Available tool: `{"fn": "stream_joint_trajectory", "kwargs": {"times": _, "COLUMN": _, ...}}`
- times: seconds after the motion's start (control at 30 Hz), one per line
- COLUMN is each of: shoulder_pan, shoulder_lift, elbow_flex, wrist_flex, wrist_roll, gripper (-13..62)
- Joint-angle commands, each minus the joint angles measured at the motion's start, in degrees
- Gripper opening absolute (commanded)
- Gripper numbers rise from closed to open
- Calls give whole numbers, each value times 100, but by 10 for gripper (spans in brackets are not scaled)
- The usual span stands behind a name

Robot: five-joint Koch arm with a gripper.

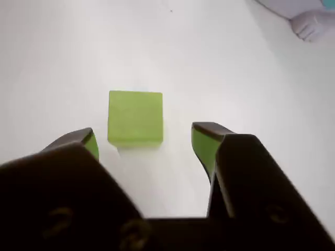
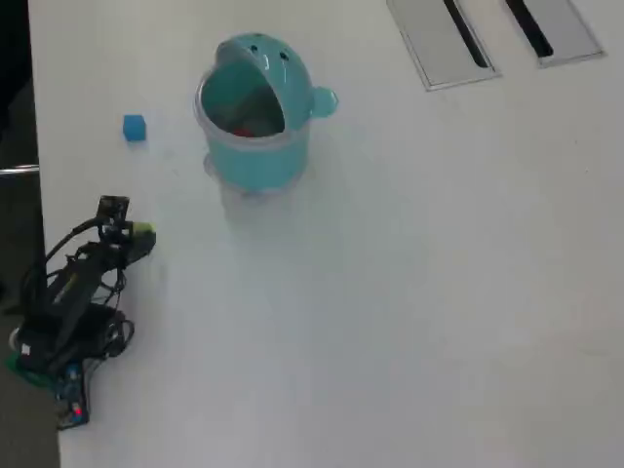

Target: Grasp RGB lego blocks and put them in the bin one by one.

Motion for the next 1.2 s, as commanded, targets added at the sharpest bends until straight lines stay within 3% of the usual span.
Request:
{"fn": "stream_joint_trajectory", "kwargs": {"times": 0.0, "shoulder_pan": 0, "shoulder_lift": -35, "elbow_flex": -79, "wrist_flex": -448, "wrist_roll": -26, "gripper": 328}}
{"fn": "stream_joint_trajectory", "kwargs": {"times": 1.17, "shoulder_pan": -272, "shoulder_lift": -1890, "elbow_flex": 97, "wrist_flex": -2013, "wrist_roll": -35, "gripper": 301}}
